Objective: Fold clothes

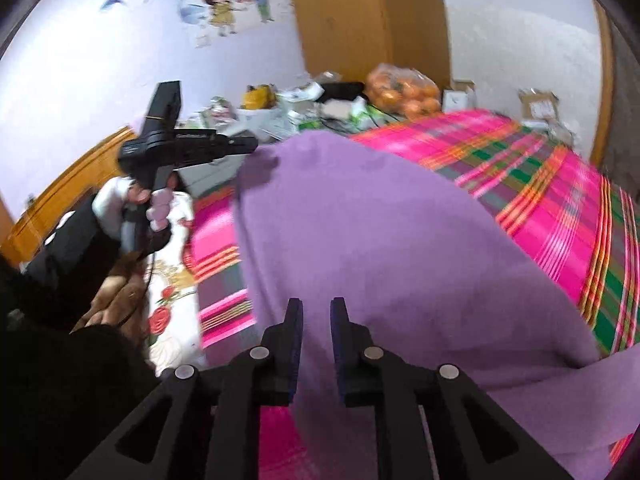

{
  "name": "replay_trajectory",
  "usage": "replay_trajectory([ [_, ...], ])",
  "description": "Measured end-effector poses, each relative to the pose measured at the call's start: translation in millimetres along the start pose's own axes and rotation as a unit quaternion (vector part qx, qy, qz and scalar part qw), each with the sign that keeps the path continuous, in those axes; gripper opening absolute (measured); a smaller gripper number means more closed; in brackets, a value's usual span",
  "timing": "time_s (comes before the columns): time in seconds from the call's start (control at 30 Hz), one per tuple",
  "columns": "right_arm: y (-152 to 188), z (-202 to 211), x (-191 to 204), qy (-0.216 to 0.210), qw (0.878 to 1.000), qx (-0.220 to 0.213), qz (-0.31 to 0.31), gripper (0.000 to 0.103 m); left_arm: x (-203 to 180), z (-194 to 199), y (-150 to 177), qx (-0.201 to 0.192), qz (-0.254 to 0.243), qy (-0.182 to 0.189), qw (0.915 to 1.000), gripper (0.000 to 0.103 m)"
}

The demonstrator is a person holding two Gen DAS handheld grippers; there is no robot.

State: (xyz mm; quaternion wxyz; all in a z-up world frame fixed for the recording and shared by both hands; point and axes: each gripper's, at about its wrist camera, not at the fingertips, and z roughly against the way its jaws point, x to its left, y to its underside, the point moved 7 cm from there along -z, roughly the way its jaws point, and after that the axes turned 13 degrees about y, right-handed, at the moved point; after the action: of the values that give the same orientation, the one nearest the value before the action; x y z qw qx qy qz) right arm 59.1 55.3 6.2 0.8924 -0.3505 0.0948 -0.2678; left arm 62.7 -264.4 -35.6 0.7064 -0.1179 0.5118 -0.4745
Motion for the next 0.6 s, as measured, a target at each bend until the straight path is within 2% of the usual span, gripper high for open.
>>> replay_trajectory([
  [0.1, 8, -20, 3, 0.008, 1.000, 0.023, 0.005, 0.014, 19, -8, 13, 0.025, 0.011, -0.025, 0.9993, 0.008],
  [0.2, 13, -20, 6, 0.007, 0.999, 0.028, 0.022, 0.015, 25, 8, 15, 0.009, 0.014, -0.015, 0.9998, 0.007],
  [0.3, 8, -18, 1, 0.014, 0.999, 0.025, 0.018, 0.015, 27, 18, 14, 0.004, 0.009, -0.035, 0.9993, 0.008],
  [0.4, 0, -20, 0, 0.014, 1.000, 0.015, 0.009, 0.015, 33, 27, 7, -0.018, 0.021, -0.045, 0.9986, 0.008],
  [0.5, -8, -25, 6, 0.013, 1.000, 0.006, 0.009, 0.015, 42, 32, -1, -0.039, 0.042, -0.061, 0.9965, 0.015],
  [0.57, -11, -26, 12, 0.010, 1.000, 0.001, 0.013, 0.015, 45, 33, -4, -0.046, 0.056, -0.061, 0.9955, 0.027],
  [0.6, -11, -27, 14, 0.008, 1.000, 0.001, 0.014, 0.015, 46, 32, -5, -0.047, 0.060, -0.059, 0.9953, 0.030],
])
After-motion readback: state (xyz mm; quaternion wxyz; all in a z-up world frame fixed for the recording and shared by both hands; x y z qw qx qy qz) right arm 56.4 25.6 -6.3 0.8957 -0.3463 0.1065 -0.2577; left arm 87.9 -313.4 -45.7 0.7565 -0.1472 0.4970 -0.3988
